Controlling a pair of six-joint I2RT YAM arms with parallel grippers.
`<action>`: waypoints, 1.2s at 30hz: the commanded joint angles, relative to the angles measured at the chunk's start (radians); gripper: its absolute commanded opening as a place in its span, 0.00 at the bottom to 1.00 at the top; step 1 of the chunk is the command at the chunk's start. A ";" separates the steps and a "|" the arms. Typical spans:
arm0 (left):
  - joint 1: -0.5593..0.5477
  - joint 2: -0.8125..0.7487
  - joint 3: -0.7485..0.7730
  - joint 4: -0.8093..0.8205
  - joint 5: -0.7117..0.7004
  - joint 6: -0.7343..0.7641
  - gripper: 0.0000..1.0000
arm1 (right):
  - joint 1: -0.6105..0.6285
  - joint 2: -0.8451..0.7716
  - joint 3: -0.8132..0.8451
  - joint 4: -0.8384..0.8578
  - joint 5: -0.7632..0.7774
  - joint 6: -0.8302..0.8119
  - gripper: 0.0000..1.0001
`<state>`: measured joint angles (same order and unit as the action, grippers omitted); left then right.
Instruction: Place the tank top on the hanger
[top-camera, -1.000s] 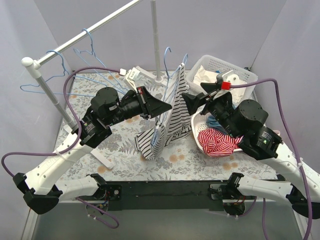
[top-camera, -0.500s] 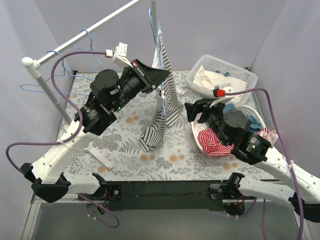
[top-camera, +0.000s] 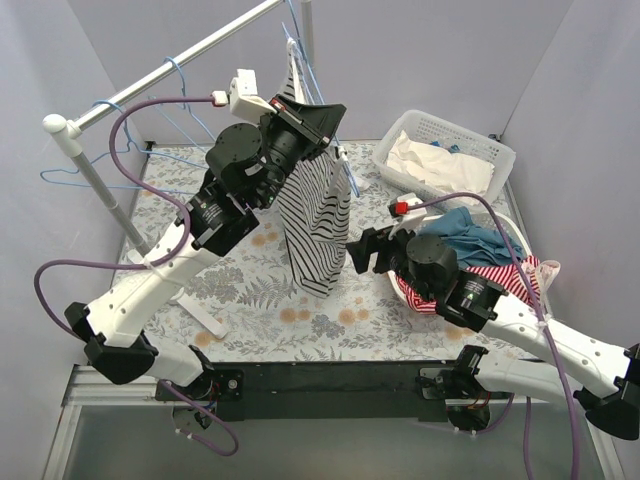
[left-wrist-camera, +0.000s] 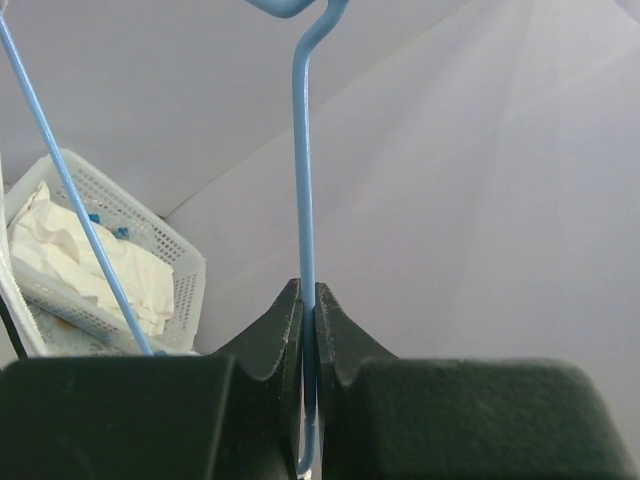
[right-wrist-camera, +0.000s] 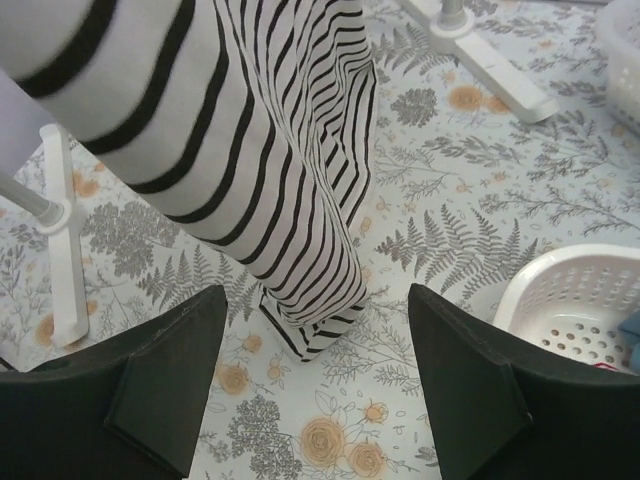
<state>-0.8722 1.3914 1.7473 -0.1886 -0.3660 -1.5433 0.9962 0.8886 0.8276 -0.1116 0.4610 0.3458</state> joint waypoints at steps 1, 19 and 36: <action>-0.007 0.026 0.021 0.107 -0.132 -0.015 0.00 | 0.001 0.016 -0.042 0.096 -0.030 0.058 0.81; 0.057 0.359 0.334 0.038 -0.231 -0.032 0.00 | 0.001 0.049 -0.196 0.158 -0.059 0.110 0.80; 0.196 0.512 0.509 -0.048 -0.281 -0.103 0.00 | 0.001 0.032 -0.214 0.128 -0.070 0.111 0.80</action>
<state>-0.6994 1.9156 2.1986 -0.2390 -0.6186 -1.6329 0.9962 0.9413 0.6224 -0.0063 0.3855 0.4454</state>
